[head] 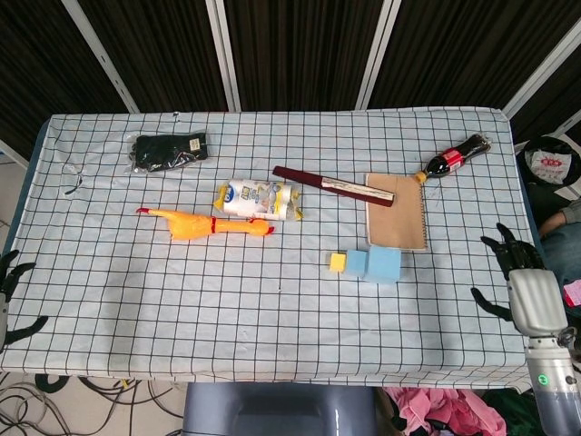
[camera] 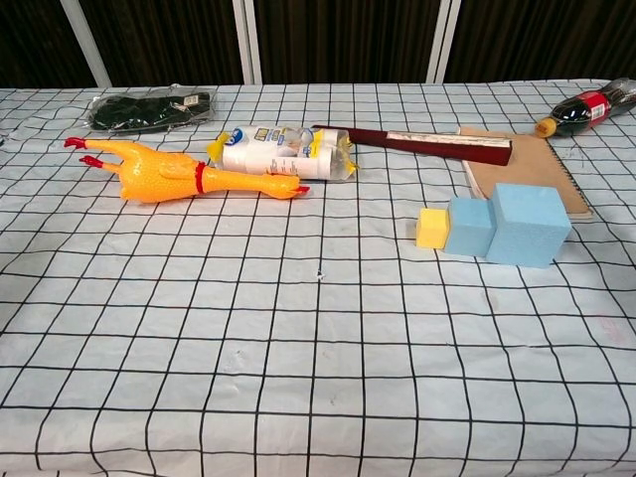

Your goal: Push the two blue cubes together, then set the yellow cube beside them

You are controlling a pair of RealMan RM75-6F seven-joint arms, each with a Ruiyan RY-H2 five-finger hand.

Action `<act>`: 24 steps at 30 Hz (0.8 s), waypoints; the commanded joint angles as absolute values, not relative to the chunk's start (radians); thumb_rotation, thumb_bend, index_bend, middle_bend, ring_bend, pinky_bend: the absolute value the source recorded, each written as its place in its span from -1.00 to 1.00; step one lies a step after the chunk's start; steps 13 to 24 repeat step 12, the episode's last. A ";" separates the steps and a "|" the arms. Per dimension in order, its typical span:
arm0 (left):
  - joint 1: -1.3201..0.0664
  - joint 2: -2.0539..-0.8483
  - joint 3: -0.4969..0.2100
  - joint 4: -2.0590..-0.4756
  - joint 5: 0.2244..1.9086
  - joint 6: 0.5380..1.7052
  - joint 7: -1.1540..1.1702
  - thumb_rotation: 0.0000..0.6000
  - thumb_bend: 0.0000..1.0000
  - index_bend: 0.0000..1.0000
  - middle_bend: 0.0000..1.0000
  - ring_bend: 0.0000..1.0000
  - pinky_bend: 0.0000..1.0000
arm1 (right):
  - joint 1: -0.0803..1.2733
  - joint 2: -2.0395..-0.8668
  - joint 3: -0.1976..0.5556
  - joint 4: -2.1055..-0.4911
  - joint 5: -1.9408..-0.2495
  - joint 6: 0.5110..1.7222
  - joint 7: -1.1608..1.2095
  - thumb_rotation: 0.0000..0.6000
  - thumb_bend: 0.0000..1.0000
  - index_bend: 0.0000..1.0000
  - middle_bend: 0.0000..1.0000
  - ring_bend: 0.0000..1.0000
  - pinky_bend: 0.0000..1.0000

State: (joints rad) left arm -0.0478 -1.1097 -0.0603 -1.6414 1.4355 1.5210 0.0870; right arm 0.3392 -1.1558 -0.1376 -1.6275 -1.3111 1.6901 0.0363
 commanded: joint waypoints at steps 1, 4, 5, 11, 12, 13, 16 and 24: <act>-0.044 -1.105 -0.056 -1.638 1.440 1.521 0.076 1.00 -1.00 -0.59 -0.87 -1.00 -1.00 | 0.259 -1.241 -0.163 -1.522 -1.340 1.725 0.076 1.00 -0.64 -0.73 -0.98 -0.62 -0.76; -0.047 -1.106 -0.051 -1.628 1.465 1.527 0.059 1.00 -1.00 -0.59 -0.88 -1.00 -1.00 | 0.244 -1.258 -0.156 -1.480 -1.363 1.720 0.050 1.00 -0.64 -0.75 -0.98 -0.62 -0.76; -0.047 -1.106 -0.049 -1.626 1.471 1.528 0.056 1.00 -1.00 -0.59 -0.88 -1.00 -1.00 | 0.241 -1.261 -0.152 -1.478 -1.369 1.720 0.049 1.00 -0.64 -0.75 -0.98 -0.62 -0.76; -0.046 -1.108 -0.046 -1.614 1.488 1.537 0.049 1.00 -1.00 -0.59 -0.88 -1.00 -1.00 | 0.225 -1.254 -0.144 -1.465 -1.383 1.665 0.011 1.00 -0.64 -0.75 -0.98 -0.62 -0.76; -0.046 -1.108 -0.046 -1.613 1.488 1.537 0.051 1.00 -1.00 -0.59 -0.88 -1.00 -1.00 | 0.224 -1.253 -0.141 -1.465 -1.385 1.660 0.007 1.00 -0.64 -0.75 -0.98 -0.62 -0.76; -0.046 -1.108 -0.046 -1.613 1.488 1.537 0.051 1.00 -1.00 -0.59 -0.88 -1.00 -1.00 | 0.224 -1.253 -0.141 -1.465 -1.385 1.660 0.007 1.00 -0.64 -0.75 -0.98 -0.62 -0.76; -0.046 -1.108 -0.046 -1.613 1.488 1.537 0.051 1.00 -1.00 -0.59 -0.88 -1.00 -1.00 | 0.224 -1.253 -0.141 -1.465 -1.385 1.660 0.007 1.00 -0.64 -0.75 -0.98 -0.62 -0.76; -0.046 -1.108 -0.046 -1.613 1.488 1.537 0.051 1.00 -1.00 -0.59 -0.88 -1.00 -1.00 | 0.224 -1.253 -0.141 -1.465 -1.385 1.660 0.007 1.00 -0.64 -0.75 -0.98 -0.62 -0.76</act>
